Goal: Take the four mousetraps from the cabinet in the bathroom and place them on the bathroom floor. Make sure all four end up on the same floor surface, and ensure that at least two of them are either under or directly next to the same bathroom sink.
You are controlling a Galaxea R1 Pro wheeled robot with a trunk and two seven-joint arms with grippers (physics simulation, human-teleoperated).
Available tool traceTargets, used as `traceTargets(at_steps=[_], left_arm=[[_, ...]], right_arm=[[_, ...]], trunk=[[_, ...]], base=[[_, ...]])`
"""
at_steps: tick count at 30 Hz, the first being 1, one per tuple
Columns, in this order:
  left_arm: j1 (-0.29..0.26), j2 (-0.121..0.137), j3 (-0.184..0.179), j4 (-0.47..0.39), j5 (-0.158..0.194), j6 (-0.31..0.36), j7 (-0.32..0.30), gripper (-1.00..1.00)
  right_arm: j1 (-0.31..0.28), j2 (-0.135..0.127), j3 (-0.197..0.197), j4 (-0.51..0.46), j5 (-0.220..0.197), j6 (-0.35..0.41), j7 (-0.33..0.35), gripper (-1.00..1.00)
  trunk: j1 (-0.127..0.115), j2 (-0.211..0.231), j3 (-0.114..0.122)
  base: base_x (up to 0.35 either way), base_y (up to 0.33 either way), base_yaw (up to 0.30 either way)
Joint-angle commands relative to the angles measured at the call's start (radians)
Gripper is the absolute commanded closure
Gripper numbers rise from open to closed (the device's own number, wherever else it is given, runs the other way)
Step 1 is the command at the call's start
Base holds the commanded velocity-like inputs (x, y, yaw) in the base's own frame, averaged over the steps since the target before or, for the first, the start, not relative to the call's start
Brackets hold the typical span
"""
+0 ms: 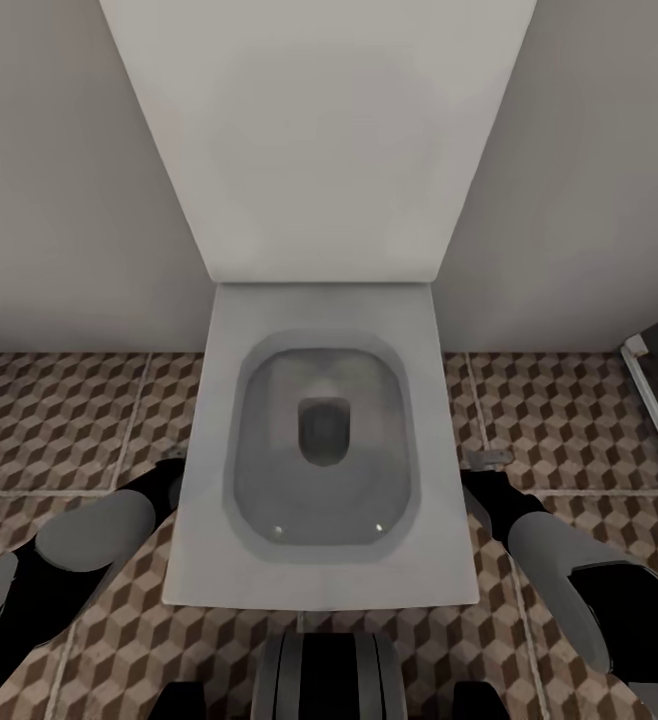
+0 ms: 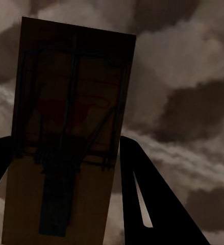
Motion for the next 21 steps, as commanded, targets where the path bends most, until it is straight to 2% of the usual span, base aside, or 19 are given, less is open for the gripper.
traceTargets(at_steps=[1,11,21], left_arm=[[-0.001,0.0,-0.009,0.0,0.007,0.006,0.002,1.0],[-0.001,0.0,-0.009,0.0,0.007,0.006,0.002,1.0],[-0.001,-0.004,-0.009,0.0,0.007,0.006,0.002,1.0]], right_arm=[[0.0,-0.001,0.008,-0.002,-0.007,0.007,-0.005,1.0],[0.0,-0.001,0.008,-0.002,-0.007,0.007,-0.005,1.0],[0.0,-0.001,0.009,-0.006,-0.006,0.007,-0.004,1.0]], trunk=[[0.0,0.0,-0.002],[0.0,0.0,-0.017],[0.0,0.0,-0.019]], base=[[0.0,0.0,0.0],[0.0,0.0,0.0],[0.0,0.0,0.0]])
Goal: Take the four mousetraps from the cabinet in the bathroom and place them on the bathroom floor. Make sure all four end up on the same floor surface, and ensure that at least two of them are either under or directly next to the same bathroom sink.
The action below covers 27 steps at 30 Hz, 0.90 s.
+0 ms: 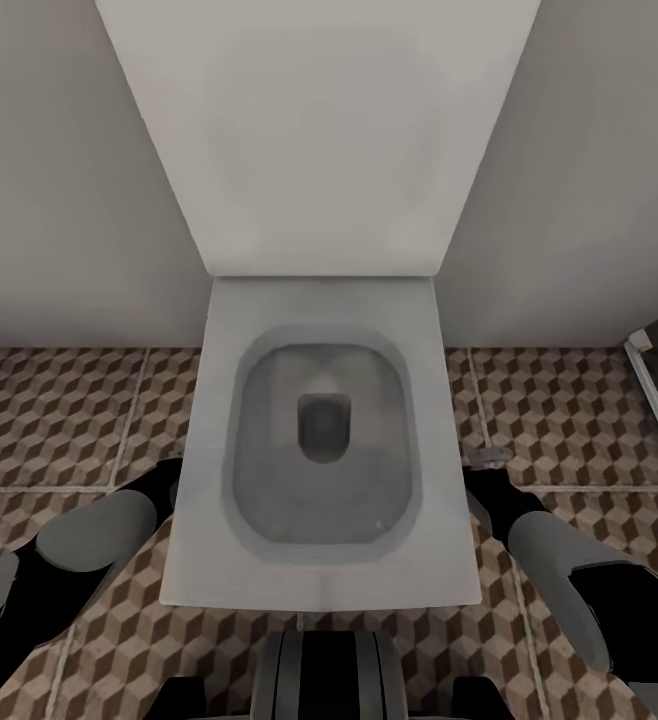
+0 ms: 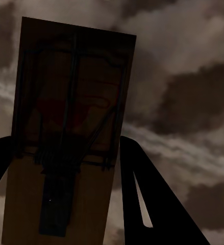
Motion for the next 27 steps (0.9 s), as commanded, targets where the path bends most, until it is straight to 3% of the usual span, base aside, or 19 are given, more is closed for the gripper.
traceTargets(at_steps=[1,3,4,27], left_arm=[[-0.001,0.0,-0.009,0.0,0.007,0.006,0.002,1.0],[-0.001,-0.001,-0.009,0.0,0.007,0.006,0.002,1.0],[-0.001,-0.001,-0.009,0.0,0.007,0.005,0.002,1.0],[0.0,-0.001,-0.009,0.0,0.007,0.005,0.002,1.0]], right_arm=[[0.001,0.0,0.006,0.001,-0.032,0.003,0.0,1.0],[0.001,0.0,0.006,0.0,-0.032,0.003,0.0,1.0],[0.001,0.0,0.005,0.0,-0.033,0.003,0.0,-1.0],[0.001,-0.013,0.003,-0.001,-0.039,0.003,0.0,-1.0]], trunk=[[0.0,0.0,-0.001],[0.0,0.0,-0.001],[0.0,0.0,-0.001],[0.0,0.0,-0.001]], base=[[0.0,0.0,0.0],[0.0,0.0,0.0],[0.0,0.0,0.0],[0.0,0.0,0.0]])
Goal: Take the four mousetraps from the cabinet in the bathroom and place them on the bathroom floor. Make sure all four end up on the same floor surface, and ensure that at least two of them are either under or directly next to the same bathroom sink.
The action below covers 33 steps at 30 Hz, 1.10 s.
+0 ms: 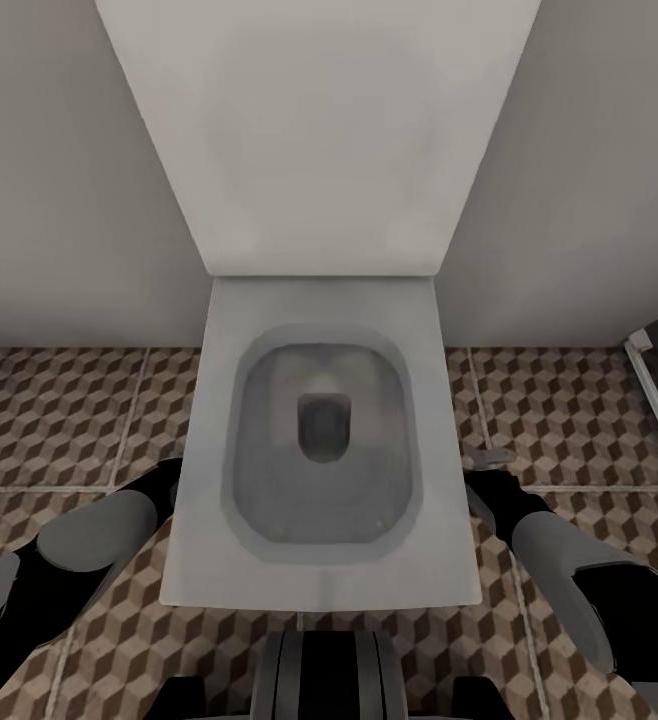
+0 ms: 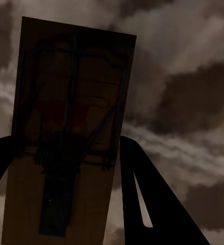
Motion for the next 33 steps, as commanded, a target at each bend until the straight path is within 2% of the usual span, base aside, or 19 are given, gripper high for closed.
traceTargets(at_steps=[1,11,14,19,33], left_arm=[[-0.001,0.0,-0.009,0.0,0.007,0.006,0.002,1.0],[-0.001,0.002,-0.002,0.0,0.007,0.036,0.004,1.0],[-0.001,0.001,0.026,-0.001,0.007,0.076,0.005,1.0],[-0.001,-0.005,0.051,-0.001,0.007,0.093,0.005,1.0],[-0.001,-0.007,0.057,-0.001,0.007,0.091,0.004,1.0]], right_arm=[[0.0,-0.001,0.008,-0.002,-0.007,0.007,-0.004,-1.0],[0.0,0.001,0.007,-0.001,-0.007,0.007,-0.004,-1.0],[0.0,0.002,0.007,-0.001,-0.007,0.007,-0.004,-1.0],[0.0,0.001,0.007,-0.001,-0.008,0.007,-0.003,-1.0],[0.0,0.002,0.007,-0.002,-0.009,0.007,-0.001,-1.0]], trunk=[[0.0,0.0,-0.001],[0.0,0.0,-0.001],[0.0,0.0,-0.001],[0.0,0.0,-0.001],[0.0,0.0,-0.001]], base=[[0.0,0.0,0.0],[0.0,0.0,0.0],[0.0,0.0,0.0],[0.0,0.0,0.0],[0.0,0.0,0.0]])
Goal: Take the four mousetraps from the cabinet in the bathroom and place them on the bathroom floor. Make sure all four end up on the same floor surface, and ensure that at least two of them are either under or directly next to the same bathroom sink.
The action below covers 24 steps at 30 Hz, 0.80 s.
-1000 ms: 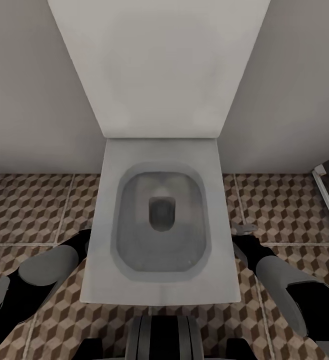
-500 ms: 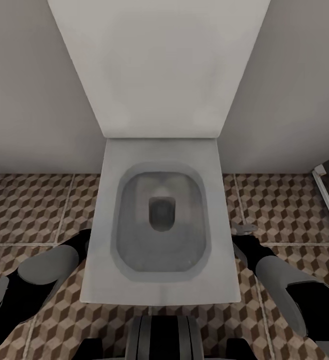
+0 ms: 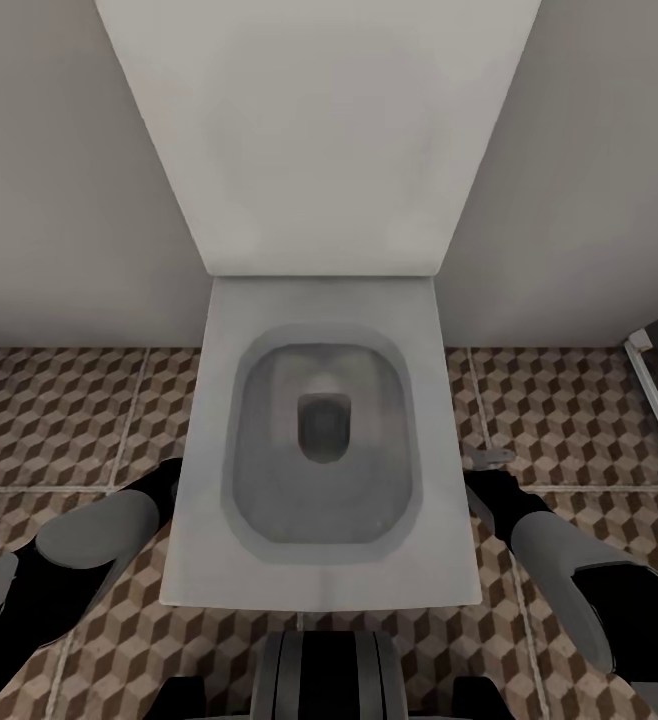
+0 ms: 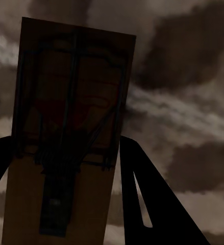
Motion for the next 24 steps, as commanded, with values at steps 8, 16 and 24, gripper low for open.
traceTargets(at_steps=[8,16,24], left_arm=[[0.0,0.001,-0.01,0.001,0.009,0.003,0.002,1.0],[0.0,0.008,-0.012,0.002,0.009,-0.028,0.002,1.0],[0.0,0.007,-0.012,0.002,0.009,-0.048,0.001,1.0]], right_arm=[[0.0,0.0,0.009,-0.002,-0.007,0.007,-0.004,-1.0],[0.0,0.001,0.01,-0.002,-0.007,0.007,-0.004,-1.0],[0.0,-0.001,0.01,-0.002,-0.007,0.007,-0.004,-1.0]], trunk=[[0.0,0.0,-0.001],[0.0,0.0,-0.001],[0.0,0.0,-0.002]], base=[[0.0,0.0,0.0],[0.0,0.0,0.0],[0.0,0.0,0.0]])
